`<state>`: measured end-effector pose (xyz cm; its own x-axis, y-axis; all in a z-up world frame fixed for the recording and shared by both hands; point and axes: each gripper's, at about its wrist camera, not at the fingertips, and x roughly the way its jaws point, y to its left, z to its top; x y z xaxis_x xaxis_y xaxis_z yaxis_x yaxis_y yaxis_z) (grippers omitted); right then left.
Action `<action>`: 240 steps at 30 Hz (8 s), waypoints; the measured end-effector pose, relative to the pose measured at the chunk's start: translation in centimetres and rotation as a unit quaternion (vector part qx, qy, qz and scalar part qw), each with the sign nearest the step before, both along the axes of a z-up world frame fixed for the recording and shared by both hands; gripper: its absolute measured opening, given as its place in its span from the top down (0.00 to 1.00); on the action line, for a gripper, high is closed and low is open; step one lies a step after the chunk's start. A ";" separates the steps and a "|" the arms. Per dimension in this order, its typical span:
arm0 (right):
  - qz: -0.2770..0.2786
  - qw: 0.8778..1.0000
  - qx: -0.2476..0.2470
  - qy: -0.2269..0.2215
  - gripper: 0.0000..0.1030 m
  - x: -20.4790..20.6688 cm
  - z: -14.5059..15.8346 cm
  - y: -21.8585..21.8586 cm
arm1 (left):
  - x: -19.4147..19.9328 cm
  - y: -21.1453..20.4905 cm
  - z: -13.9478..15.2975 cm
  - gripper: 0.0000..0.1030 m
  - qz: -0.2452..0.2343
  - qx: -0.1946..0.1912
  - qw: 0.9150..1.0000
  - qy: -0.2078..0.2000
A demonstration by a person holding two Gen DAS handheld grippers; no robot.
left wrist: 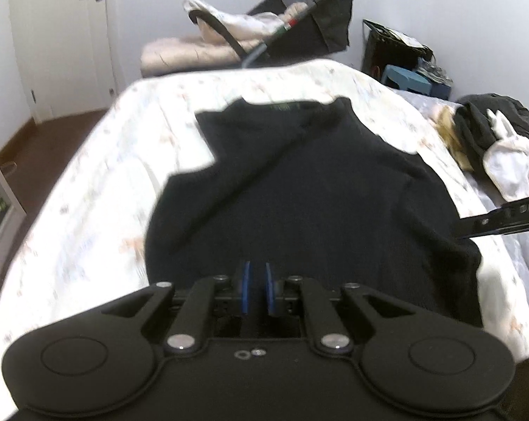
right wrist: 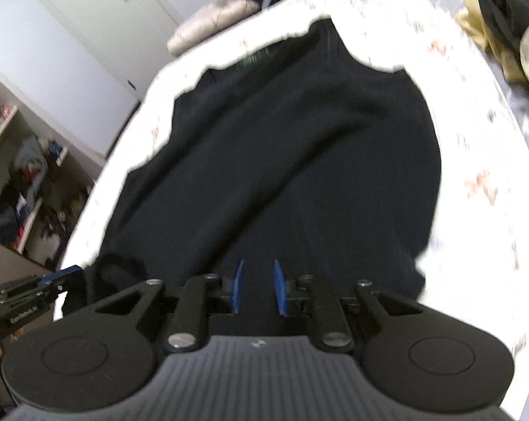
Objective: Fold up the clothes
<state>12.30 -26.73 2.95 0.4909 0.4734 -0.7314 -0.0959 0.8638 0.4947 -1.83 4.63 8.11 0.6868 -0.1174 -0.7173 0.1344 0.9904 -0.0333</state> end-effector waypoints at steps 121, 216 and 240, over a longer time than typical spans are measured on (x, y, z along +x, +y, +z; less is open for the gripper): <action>0.023 0.999 -0.033 0.012 0.61 -7.2 -2.2 -2.2 | 43.5 -15.8 -7.7 0.66 0.025 -0.170 0.979 0.106; -0.143 0.959 0.207 0.133 0.92 -8.7 -5.6 -16.7 | 4.0 -18.9 -9.5 0.51 -0.327 0.026 0.939 0.105; 0.094 0.982 0.058 0.153 0.59 -2.3 -5.4 2.8 | 10.5 -2.9 -2.2 0.50 -0.219 -0.186 0.957 0.034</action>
